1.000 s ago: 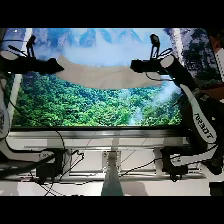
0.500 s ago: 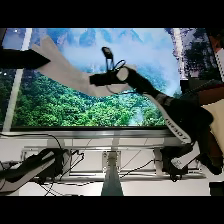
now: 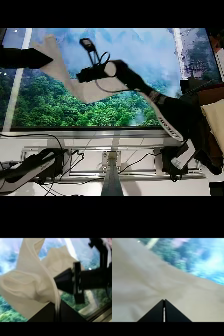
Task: Fold the clothes and pants, and hang the long-sleeved shirts on hangers.
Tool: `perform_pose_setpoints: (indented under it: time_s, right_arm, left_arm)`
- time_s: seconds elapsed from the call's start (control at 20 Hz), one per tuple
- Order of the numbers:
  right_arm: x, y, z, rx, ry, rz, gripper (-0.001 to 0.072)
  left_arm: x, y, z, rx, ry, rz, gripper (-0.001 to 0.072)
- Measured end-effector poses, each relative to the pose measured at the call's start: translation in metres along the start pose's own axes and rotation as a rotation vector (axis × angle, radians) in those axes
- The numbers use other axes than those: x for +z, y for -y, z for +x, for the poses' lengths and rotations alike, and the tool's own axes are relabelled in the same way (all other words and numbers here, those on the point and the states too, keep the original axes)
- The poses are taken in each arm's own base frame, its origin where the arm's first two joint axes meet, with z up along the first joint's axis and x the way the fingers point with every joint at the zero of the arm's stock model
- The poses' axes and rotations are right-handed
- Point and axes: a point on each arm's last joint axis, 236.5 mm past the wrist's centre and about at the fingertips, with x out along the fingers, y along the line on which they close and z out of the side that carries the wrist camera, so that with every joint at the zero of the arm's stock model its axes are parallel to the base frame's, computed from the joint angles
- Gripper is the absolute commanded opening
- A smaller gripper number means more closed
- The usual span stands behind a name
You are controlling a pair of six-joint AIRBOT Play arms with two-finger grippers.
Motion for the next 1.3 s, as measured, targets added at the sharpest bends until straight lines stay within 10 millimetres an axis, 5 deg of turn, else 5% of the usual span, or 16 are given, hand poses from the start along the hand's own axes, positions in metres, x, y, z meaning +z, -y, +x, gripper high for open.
perform_pose_setpoints:
  time_s: [0.15, 0.4, 0.45, 0.5, 0.55, 0.6, 0.65, 0.8, 0.95, 1.3]
  right_arm:
    - [0.004, 0.094, -0.05, -0.135, -0.054, 0.058, 0.0011]
    - [-0.027, 0.231, -0.147, -0.298, -0.148, 0.273, 0.0011]
    - [-0.034, 0.249, -0.162, -0.317, -0.154, 0.31, 0.0012]
    - [-0.041, 0.269, -0.178, -0.338, -0.159, 0.349, 0.0065]
    - [-0.049, 0.286, -0.192, -0.357, -0.162, 0.386, 0.0267]
    - [-0.054, 0.299, -0.204, -0.372, -0.158, 0.415, 0.0439]
    - [-0.061, 0.312, -0.213, -0.384, -0.16, 0.442, 0.0447]
    - [-0.084, 0.333, -0.221, -0.389, -0.182, 0.515, 0.0465]
    - [-0.1, 0.335, -0.196, -0.302, -0.2, 0.598, 0.0532]
    - [-0.111, 0.262, -0.079, 0.039, -0.275, 0.685, 0.057]
  left_arm:
    - [0.009, 0.02, 0.053, -0.096, -0.011, -0.005, 0.0018]
    - [0.008, 0.083, 0.18, -0.205, 0.006, 0.007, 0.0034]
    - [0.007, 0.095, 0.204, -0.205, 0.025, 0.01, 0.0174]
    - [0.005, 0.106, 0.227, -0.198, 0.053, 0.013, 0.0511]
    - [0.005, 0.113, 0.245, -0.185, 0.083, 0.018, 0.0707]
    - [0.004, 0.12, 0.26, -0.172, 0.109, 0.023, 0.0714]
    - [0.003, 0.122, 0.27, -0.156, 0.128, 0.033, 0.0714]
    - [0.002, 0.119, 0.283, -0.108, 0.156, 0.092, 0.0713]
    - [0.006, 0.101, 0.276, -0.073, 0.148, 0.129, 0.0712]
    - [0.016, 0.013, 0.213, 0.062, 0.055, 0.18, 0.0713]
